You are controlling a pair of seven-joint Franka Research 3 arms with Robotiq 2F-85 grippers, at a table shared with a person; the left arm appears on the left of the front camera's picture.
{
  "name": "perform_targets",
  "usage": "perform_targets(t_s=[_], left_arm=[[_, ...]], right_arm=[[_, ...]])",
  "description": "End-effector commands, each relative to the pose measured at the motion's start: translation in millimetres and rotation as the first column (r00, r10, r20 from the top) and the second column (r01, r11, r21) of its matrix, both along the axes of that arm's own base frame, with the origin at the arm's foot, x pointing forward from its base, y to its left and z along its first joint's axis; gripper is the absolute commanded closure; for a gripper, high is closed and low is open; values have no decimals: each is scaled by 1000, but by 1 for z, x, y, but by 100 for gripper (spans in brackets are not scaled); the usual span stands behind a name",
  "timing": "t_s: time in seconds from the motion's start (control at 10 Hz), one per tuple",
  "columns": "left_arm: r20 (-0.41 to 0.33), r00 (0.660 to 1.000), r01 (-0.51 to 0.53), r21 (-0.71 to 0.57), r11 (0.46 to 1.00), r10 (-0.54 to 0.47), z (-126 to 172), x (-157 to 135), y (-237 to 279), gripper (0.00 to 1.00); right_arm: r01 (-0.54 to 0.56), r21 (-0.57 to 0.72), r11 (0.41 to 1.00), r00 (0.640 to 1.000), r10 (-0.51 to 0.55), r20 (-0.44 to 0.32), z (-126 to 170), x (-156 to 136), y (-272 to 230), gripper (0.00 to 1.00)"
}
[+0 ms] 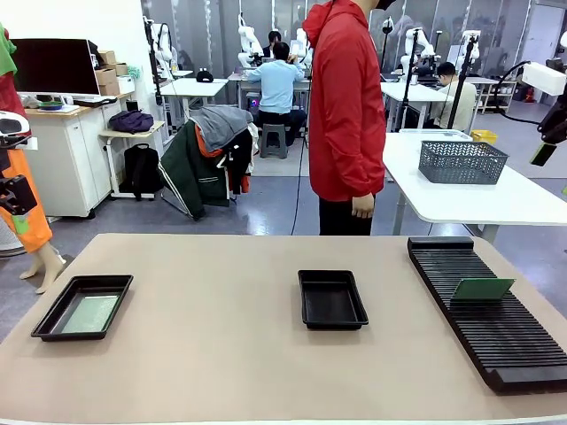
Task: Inspect and transfer BCBs to ESD trays.
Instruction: Pick up the Blank PCB from the PCB Rack and place it in the right ESD tray.
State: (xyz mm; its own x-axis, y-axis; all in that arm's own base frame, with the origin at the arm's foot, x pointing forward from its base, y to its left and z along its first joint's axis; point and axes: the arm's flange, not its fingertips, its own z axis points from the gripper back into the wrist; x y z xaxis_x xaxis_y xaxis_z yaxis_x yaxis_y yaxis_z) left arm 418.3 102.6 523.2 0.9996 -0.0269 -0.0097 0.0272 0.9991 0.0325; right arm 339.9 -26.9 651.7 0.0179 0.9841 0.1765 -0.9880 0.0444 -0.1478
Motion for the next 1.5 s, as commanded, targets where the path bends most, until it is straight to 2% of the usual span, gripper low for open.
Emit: perform_targets(t_s=[0.0, 0.4, 0.8, 1.4], left_arm=[[5, 1000, 0, 2, 1000, 0, -1, 1, 1, 0], [5, 1000, 0, 2, 1000, 0, -1, 1, 1, 0], [5, 1000, 0, 2, 1000, 0, -1, 1, 1, 0], [5, 1000, 0, 2, 1000, 0, -1, 1, 1, 0]], right_arm=[[-3, 4, 1000, 1000, 3, -1, -2, -2, 1, 0], [0, 0, 1000, 1000, 0, 0, 0, 0, 0, 0], [-57, -34, 998, 997, 59, 51, -47, 14, -5, 0], [-16, -124, 992, 994, 30, 107, -122, 32, 2, 0]])
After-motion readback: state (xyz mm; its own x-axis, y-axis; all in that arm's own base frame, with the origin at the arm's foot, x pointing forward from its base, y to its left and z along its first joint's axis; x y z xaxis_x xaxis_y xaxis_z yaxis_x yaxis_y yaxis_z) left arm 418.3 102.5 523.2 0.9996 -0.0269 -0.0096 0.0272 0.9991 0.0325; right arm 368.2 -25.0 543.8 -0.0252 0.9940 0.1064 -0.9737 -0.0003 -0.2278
